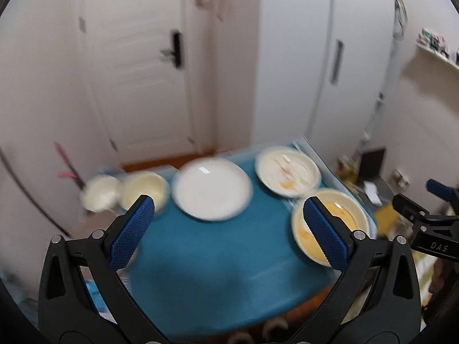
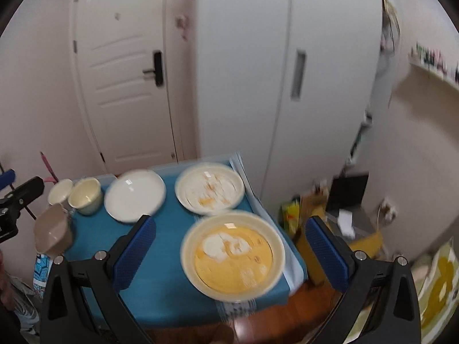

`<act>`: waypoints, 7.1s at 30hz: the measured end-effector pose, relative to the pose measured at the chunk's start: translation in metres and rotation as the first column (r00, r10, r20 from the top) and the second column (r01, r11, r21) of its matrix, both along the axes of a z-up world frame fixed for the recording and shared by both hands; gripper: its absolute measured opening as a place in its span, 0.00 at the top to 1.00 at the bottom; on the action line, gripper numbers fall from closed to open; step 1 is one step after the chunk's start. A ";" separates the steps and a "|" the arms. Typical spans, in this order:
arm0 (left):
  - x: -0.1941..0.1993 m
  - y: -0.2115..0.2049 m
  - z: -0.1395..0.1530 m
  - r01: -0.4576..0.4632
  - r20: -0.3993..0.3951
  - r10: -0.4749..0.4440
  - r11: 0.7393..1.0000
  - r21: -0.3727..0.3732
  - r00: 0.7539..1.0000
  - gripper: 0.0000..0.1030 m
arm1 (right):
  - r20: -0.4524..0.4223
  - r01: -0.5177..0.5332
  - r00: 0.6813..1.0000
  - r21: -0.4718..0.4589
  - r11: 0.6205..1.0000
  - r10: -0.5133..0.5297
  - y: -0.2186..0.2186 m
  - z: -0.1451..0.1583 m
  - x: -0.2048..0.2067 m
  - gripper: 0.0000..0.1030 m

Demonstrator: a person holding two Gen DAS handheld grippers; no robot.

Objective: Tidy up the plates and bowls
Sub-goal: 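Move both grippers down to the rim of the large yellow duck plate, then close the left gripper on the plate rim while the right gripper also clamps it, then lift the yellow plate with both grippers and carry it beside the pink basin, then lower the yellow plate onto the cloth and open both grippers, then move both grippers to the plain white plate and clamp its rim, then lift the white plate with both grippers and carry it over the yellow plate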

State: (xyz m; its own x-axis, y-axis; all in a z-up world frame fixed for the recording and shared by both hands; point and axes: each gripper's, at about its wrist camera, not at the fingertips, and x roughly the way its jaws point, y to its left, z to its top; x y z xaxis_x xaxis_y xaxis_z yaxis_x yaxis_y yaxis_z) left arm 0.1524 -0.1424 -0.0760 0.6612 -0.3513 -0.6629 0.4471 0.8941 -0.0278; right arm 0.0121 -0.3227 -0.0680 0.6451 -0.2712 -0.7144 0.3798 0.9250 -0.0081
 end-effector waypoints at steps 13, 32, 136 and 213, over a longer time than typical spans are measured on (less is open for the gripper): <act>0.039 -0.117 -0.158 0.065 -0.399 -0.022 0.993 0.095 0.917 0.04 | -0.235 -0.058 0.959 0.386 0.921 0.159 -0.116 -0.158 0.023 0.29; 0.054 -0.148 -0.211 0.075 -0.569 -0.022 0.995 0.070 0.822 0.73 | -0.220 -0.191 0.909 0.535 0.823 0.354 -0.160 -0.209 0.064 0.86; 0.023 0.171 -0.146 -0.220 -0.387 0.260 0.964 0.147 0.885 0.26 | -0.185 -0.518 0.764 0.396 0.758 0.619 0.142 -0.172 0.126 0.13; 0.168 0.017 -0.177 -0.531 -0.456 0.525 0.838 0.130 0.718 0.80 | -0.223 -0.759 0.314 0.525 0.385 0.923 0.047 -0.224 0.361 0.84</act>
State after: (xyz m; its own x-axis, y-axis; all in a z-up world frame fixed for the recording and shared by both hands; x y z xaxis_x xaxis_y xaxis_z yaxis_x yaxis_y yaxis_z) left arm 0.3207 -0.1256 -0.2533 0.3626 -0.0457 -0.9308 -0.1660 0.9797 -0.1127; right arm 0.3733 -0.2757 -0.2924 0.0010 0.4878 -0.8729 -0.5880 0.7064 0.3941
